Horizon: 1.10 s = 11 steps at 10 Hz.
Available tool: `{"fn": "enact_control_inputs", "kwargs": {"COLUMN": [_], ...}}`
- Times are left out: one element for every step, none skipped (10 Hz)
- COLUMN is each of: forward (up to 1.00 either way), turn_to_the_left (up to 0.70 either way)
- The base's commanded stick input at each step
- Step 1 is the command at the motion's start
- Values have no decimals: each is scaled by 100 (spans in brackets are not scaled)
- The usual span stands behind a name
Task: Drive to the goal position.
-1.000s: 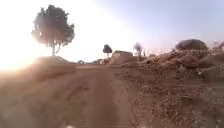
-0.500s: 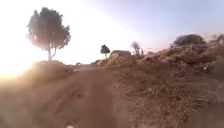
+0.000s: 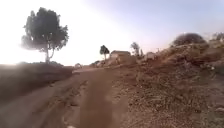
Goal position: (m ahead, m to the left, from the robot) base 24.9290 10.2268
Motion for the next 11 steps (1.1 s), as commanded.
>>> {"fn": "enact_control_inputs", "kwargs": {"forward": [70, 70, 70, 70, 70, 70, 70, 70, 70, 70, 70], "turn_to_the_left": [0, 0, 0, 3, 18, 33, 35, 35, 35, 35, 32]}}
